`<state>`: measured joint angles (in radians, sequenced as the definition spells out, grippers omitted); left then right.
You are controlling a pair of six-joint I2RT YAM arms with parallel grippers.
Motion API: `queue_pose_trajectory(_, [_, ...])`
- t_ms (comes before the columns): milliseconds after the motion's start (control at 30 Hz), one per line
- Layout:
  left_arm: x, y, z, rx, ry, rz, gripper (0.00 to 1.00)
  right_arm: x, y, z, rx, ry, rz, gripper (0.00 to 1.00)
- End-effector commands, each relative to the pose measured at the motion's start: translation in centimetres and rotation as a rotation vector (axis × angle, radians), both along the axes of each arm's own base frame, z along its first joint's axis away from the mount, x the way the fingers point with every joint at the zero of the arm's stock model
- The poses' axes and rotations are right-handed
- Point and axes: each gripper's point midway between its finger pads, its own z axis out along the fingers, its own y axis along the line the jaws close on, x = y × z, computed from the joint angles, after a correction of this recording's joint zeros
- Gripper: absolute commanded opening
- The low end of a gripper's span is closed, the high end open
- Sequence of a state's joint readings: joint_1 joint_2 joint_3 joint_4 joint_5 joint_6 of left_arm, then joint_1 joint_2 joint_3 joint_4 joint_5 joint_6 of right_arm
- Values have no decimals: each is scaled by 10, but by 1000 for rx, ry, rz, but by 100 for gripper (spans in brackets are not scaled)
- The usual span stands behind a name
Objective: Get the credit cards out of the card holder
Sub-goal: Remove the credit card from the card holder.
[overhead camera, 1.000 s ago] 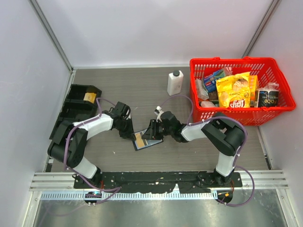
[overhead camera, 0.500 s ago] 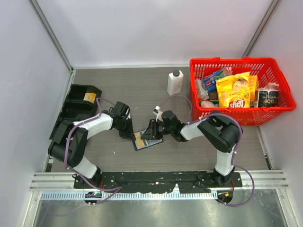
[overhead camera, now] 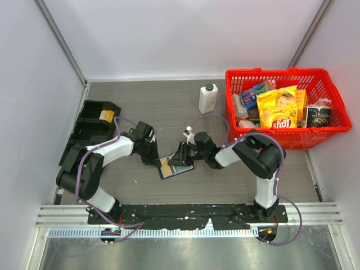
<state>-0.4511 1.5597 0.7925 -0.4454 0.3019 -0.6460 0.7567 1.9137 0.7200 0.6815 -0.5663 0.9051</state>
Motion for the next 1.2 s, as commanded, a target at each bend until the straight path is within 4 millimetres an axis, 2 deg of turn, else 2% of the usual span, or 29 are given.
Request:
queue_pose_trajectory(0, [-10,-5,-17,4,17,-34,0,5,-1,34,116,-57,-3,33])
queue_pose_trajectory(367, [-10,-4,-17,4,17,-32,0,6,-4,38,177,-33,-33,23])
queue_pose_trajectory(900, [-10,-5,-18,6,23,-34,0,4,-13,39,175,-51,-54,20])
queue_pose_trajectory(967, [-10,-5,-18,4,22,-35,0,4,-14,39,176,-49,-55,15])
queue_pose_trajectory(1000, [-10,-5,-18,4,21,-36,0,3,-14,40,177,-51,-53,8])
queue_pose_trajectory(1067, [-10,-5,-18,4,21,-36,0,3,-14,40,177,-55,-54,1])
queue_pose_trajectory(1167, [-11,-4,-18,10,24,-39,0,3,-15,41,165,-60,-59,1])
